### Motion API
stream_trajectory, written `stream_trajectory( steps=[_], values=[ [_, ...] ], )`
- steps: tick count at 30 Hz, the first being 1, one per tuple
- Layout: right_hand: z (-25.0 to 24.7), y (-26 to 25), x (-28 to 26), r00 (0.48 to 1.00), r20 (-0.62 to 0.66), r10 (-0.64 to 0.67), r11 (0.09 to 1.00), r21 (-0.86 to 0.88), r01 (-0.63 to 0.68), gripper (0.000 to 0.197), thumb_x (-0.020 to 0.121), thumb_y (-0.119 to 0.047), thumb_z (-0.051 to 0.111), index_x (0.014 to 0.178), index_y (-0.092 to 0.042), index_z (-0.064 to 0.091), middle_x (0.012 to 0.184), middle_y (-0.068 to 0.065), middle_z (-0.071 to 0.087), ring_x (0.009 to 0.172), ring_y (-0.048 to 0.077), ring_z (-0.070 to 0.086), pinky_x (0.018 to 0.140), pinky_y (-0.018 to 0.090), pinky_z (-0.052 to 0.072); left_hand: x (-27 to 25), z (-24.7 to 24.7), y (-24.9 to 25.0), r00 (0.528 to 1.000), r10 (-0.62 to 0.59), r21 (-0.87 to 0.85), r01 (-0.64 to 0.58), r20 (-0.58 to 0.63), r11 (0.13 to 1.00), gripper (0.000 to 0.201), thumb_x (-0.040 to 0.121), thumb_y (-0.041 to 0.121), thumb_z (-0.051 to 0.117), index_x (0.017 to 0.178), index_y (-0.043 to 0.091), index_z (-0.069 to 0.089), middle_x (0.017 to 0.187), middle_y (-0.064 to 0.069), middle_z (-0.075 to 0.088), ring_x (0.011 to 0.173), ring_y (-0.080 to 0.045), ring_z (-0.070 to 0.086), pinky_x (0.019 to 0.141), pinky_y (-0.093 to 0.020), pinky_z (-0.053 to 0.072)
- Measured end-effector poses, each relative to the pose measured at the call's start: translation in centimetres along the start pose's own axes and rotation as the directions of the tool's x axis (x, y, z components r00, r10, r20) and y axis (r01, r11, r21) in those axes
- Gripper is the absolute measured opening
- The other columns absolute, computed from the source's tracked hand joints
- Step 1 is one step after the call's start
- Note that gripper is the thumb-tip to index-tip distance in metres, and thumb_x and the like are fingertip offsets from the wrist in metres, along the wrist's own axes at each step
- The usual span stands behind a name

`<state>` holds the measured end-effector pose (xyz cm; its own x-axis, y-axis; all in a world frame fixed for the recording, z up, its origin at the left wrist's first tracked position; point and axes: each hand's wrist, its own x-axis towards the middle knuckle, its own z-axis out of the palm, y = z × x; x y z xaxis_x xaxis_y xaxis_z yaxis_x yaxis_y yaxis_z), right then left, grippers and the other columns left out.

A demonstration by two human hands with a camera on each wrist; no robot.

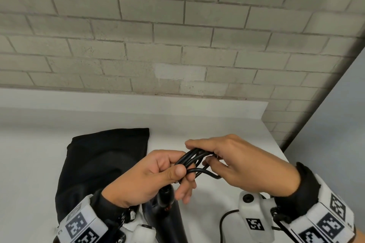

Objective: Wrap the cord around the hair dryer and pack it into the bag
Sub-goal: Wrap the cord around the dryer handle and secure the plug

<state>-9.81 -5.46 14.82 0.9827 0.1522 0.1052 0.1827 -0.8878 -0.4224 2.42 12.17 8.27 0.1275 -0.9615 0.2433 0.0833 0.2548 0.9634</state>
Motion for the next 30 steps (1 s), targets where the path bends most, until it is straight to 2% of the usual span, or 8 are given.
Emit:
stream_trajectory(
  steps=[5, 8, 13, 16, 19, 23, 28, 30],
  values=[
    [0.5, 0.2, 0.0, 0.997, 0.021, 0.072, 0.973, 0.218, -0.075, 0.045, 0.097, 0.000, 0.040, 0.134, -0.022, 0.053, 0.113, -0.002, 0.069, 0.096, 0.009, 0.065, 0.084, 0.020, 0.052, -0.1, 0.2, -0.2, 1.000, 0.022, -0.017, -0.022, 0.022, 1.000, 0.027, 0.096, 0.039, 0.056, 0.092, 0.013, 0.062, 0.064, 0.007, 0.064, 0.061, -0.016, 0.064, 0.081, -0.045, 0.049],
    [1.5, 0.4, 0.1, 0.979, 0.117, 0.169, 0.746, 0.634, -0.204, 0.043, 0.098, 0.006, 0.033, 0.127, -0.012, 0.059, 0.111, 0.008, 0.070, 0.093, 0.028, 0.070, 0.085, 0.035, 0.058, -0.3, 0.2, -0.4, 0.999, 0.027, -0.021, -0.026, 0.031, 0.999, 0.029, 0.096, 0.040, 0.056, 0.094, 0.011, 0.061, 0.065, 0.006, 0.065, 0.060, -0.014, 0.065, 0.079, -0.048, 0.048],
    [2.9, 1.1, 0.1, 0.977, 0.163, 0.138, 0.551, 0.807, -0.213, 0.046, 0.092, 0.013, 0.030, 0.126, -0.001, 0.058, 0.112, 0.012, 0.069, 0.091, 0.030, 0.069, 0.082, 0.039, 0.057, -0.4, 0.1, -0.3, 0.999, 0.011, -0.029, -0.009, 0.050, 1.000, 0.027, 0.097, 0.039, 0.055, 0.097, 0.014, 0.064, 0.066, 0.006, 0.066, 0.056, -0.013, 0.061, 0.074, -0.049, 0.046],
    [2.9, 1.2, -0.1, 0.980, 0.161, 0.117, 0.602, 0.773, -0.199, 0.043, 0.091, 0.005, 0.038, 0.128, -0.008, 0.057, 0.113, 0.007, 0.068, 0.096, 0.028, 0.066, 0.086, 0.039, 0.055, -0.4, 0.1, -0.3, 1.000, 0.008, -0.042, -0.007, 0.029, 0.999, 0.028, 0.096, 0.038, 0.056, 0.094, 0.011, 0.062, 0.063, 0.007, 0.065, 0.055, -0.010, 0.060, 0.074, -0.039, 0.050],
    [2.2, 1.1, -1.2, 0.987, 0.048, 0.151, 0.696, 0.704, -0.141, 0.042, 0.092, -0.025, 0.052, 0.134, -0.024, 0.050, 0.130, -0.006, 0.059, 0.117, 0.020, 0.058, 0.099, 0.045, 0.049, -0.5, 0.2, -0.5, 1.000, 0.017, -0.045, -0.018, -0.021, 0.999, 0.029, 0.095, 0.039, 0.058, 0.094, 0.011, 0.061, 0.061, 0.005, 0.063, 0.054, -0.009, 0.060, 0.074, -0.041, 0.049],
    [2.3, -0.5, -3.3, 0.964, -0.246, 0.104, 0.977, 0.206, -0.053, 0.075, 0.078, -0.075, 0.053, 0.141, -0.037, 0.034, 0.141, -0.025, 0.039, 0.130, 0.004, 0.044, 0.098, 0.027, 0.046, -0.4, 0.5, -0.9, 0.990, 0.062, -0.053, -0.069, -0.125, 0.996, 0.030, 0.094, 0.042, 0.060, 0.092, 0.012, 0.062, 0.059, 0.004, 0.061, 0.052, -0.012, 0.057, 0.075, -0.035, 0.051],
    [5.3, -1.0, -3.7, 0.946, -0.321, 0.042, 0.991, -0.110, -0.081, 0.077, 0.095, -0.067, 0.035, 0.154, -0.024, 0.011, 0.160, -0.010, 0.018, 0.145, -0.004, 0.014, 0.114, 0.011, 0.014, -0.2, 0.8, -1.0, 0.988, 0.070, -0.098, -0.084, -0.138, 0.992, 0.027, 0.094, 0.040, 0.061, 0.093, 0.013, 0.063, 0.060, 0.004, 0.062, 0.053, -0.010, 0.058, 0.070, -0.028, 0.050],
    [5.6, -0.9, -3.3, 0.952, -0.302, 0.045, 0.991, -0.105, -0.080, 0.064, 0.102, -0.054, 0.027, 0.154, -0.023, 0.009, 0.159, -0.008, 0.022, 0.140, -0.005, 0.023, 0.109, 0.003, 0.013, -0.1, 0.8, -1.0, 0.992, 0.074, -0.090, -0.083, -0.106, 0.992, 0.028, 0.095, 0.040, 0.058, 0.093, 0.013, 0.063, 0.061, 0.005, 0.062, 0.054, -0.010, 0.058, 0.072, -0.030, 0.051]
  ],
)
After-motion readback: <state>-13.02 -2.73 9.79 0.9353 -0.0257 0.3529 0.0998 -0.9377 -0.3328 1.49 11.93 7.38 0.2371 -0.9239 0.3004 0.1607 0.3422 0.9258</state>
